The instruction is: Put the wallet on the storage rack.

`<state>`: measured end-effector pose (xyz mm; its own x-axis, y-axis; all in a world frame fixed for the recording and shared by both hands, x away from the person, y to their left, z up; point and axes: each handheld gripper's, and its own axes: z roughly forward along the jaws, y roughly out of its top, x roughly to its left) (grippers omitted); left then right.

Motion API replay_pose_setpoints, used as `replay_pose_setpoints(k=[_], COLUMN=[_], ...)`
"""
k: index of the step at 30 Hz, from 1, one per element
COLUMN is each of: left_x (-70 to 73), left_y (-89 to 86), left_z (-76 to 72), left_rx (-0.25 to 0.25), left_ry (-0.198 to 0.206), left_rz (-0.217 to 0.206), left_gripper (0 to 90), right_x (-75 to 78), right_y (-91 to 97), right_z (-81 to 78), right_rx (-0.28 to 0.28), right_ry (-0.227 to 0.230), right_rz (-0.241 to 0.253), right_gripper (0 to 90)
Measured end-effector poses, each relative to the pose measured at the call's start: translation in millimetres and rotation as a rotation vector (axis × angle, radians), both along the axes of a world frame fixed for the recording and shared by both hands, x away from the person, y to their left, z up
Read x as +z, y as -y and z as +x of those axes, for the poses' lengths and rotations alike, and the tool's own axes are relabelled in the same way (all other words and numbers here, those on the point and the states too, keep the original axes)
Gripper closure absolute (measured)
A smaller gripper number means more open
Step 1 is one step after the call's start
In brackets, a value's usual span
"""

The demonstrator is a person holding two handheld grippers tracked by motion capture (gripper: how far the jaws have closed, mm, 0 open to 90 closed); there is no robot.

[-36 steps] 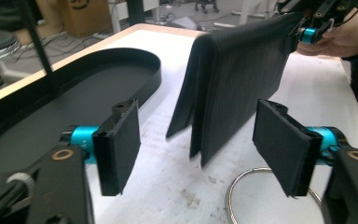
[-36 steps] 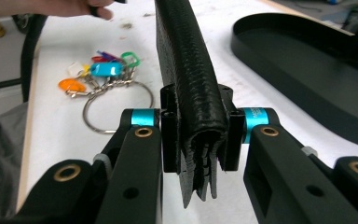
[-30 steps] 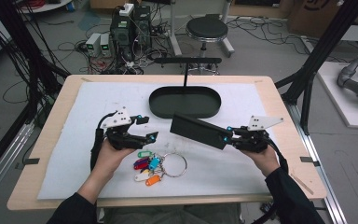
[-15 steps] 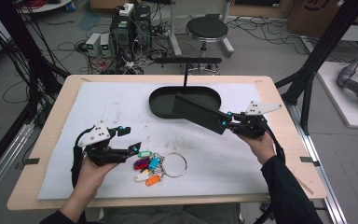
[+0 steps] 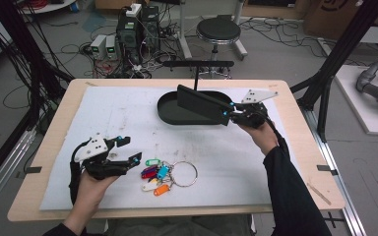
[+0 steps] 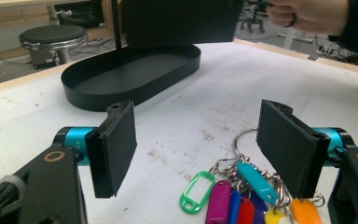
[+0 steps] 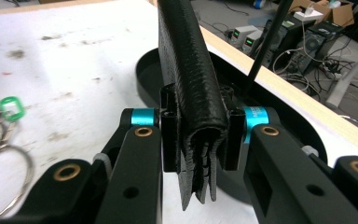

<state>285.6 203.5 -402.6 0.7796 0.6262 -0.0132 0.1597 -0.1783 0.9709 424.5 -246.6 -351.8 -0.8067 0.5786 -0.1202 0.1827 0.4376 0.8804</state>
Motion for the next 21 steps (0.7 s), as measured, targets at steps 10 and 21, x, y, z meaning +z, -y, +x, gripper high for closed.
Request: replay_pose_setpoints(k=[10,21], left_x=[-1.3,-1.1], left_y=[6.0,3.4], left_z=[-1.6,-2.8], left_rx=[-0.025,-0.042], left_ry=[0.014,0.027], left_rz=[0.026,0.016], left_gripper=[28.5,28.5], right_x=[-10.0,-27.7], right_y=[-27.0,-31.6], right_z=[34.4,62.9], right_rx=[-0.034,-0.041], right_ry=[-0.015,-0.049], right_rz=[-0.043,-0.032], right_gripper=[75.7,75.5])
